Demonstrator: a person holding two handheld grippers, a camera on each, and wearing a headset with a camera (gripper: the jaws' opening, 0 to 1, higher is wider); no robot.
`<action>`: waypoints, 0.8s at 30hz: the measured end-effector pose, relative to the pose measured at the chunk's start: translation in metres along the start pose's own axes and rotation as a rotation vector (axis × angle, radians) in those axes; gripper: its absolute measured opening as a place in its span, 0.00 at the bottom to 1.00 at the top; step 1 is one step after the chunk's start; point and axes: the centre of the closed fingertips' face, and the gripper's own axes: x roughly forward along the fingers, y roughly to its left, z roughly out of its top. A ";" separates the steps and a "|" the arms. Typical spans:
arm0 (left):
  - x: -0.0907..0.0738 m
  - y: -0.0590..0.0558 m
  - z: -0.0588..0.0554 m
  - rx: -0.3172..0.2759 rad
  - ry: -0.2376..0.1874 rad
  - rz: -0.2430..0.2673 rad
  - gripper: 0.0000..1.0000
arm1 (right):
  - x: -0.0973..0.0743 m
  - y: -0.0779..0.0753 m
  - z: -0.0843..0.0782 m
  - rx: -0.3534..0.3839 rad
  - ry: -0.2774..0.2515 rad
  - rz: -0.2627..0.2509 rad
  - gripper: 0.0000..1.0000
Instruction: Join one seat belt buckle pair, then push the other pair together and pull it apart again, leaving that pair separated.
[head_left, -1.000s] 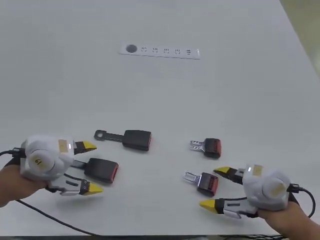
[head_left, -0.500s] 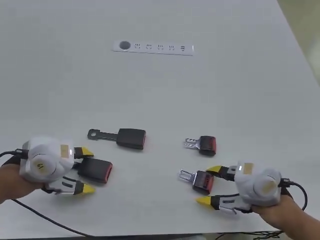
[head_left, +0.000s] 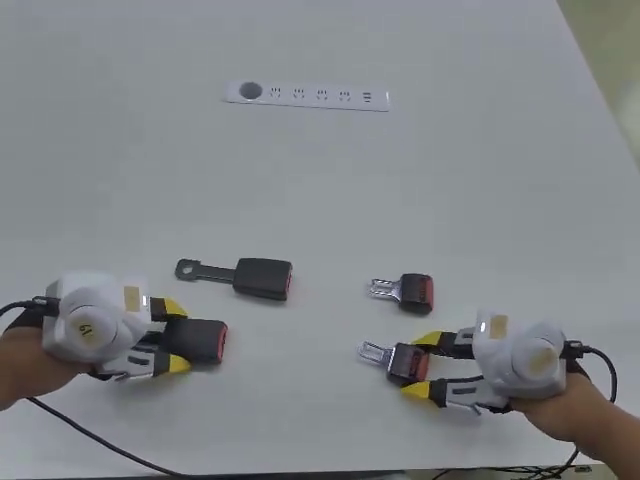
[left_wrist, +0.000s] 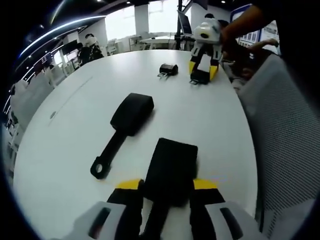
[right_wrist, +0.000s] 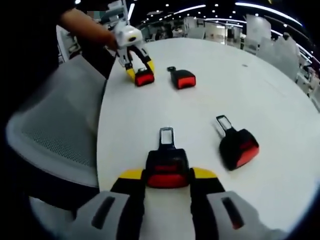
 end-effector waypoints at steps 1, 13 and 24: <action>0.000 0.000 0.000 0.001 0.001 0.002 0.37 | 0.000 -0.001 -0.001 -0.027 0.020 0.011 0.35; 0.003 0.003 -0.002 0.052 0.033 -0.031 0.36 | -0.001 -0.002 -0.002 -0.063 0.067 0.058 0.35; 0.005 -0.002 0.001 0.105 0.068 -0.074 0.35 | 0.011 0.001 0.011 -0.122 0.091 0.079 0.34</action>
